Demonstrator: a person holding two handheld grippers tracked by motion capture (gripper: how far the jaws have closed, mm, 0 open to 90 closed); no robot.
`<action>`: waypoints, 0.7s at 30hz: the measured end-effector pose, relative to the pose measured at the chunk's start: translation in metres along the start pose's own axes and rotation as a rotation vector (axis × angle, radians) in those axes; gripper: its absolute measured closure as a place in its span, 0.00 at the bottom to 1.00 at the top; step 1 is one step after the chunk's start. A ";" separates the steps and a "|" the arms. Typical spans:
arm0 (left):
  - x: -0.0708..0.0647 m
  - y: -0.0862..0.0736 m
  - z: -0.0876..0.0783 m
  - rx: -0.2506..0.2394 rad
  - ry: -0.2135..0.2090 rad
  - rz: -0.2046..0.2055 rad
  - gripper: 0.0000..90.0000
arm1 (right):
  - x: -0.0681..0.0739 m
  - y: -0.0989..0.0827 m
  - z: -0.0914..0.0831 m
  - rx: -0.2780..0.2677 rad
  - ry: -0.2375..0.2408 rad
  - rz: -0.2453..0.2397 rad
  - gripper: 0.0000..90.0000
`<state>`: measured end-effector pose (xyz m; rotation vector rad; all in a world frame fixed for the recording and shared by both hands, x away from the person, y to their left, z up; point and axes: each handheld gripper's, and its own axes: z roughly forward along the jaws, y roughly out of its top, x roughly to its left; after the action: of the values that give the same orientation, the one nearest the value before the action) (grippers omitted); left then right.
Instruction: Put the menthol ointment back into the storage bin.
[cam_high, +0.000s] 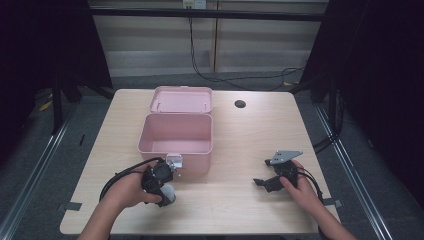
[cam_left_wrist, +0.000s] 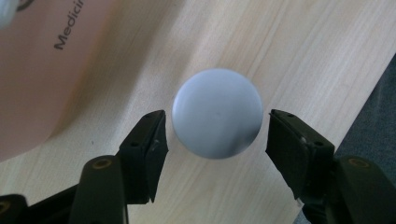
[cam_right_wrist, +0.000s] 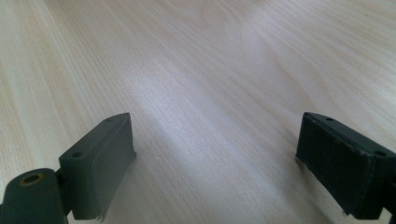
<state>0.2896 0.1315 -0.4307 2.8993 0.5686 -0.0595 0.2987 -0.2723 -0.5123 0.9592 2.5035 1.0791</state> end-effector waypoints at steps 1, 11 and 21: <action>-0.001 0.001 0.000 -0.001 -0.006 -0.005 0.43 | 0.000 0.000 0.000 0.000 0.000 -0.001 0.12; -0.002 0.012 0.000 0.019 0.006 -0.014 0.48 | 0.000 0.000 0.000 0.000 0.000 0.000 0.12; -0.003 0.017 0.000 0.069 0.018 -0.038 0.56 | 0.000 0.000 0.000 0.000 0.000 0.000 0.12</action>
<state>0.2936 0.1151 -0.4276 2.9589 0.6366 -0.0601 0.2987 -0.2723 -0.5124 0.9595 2.5034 1.0790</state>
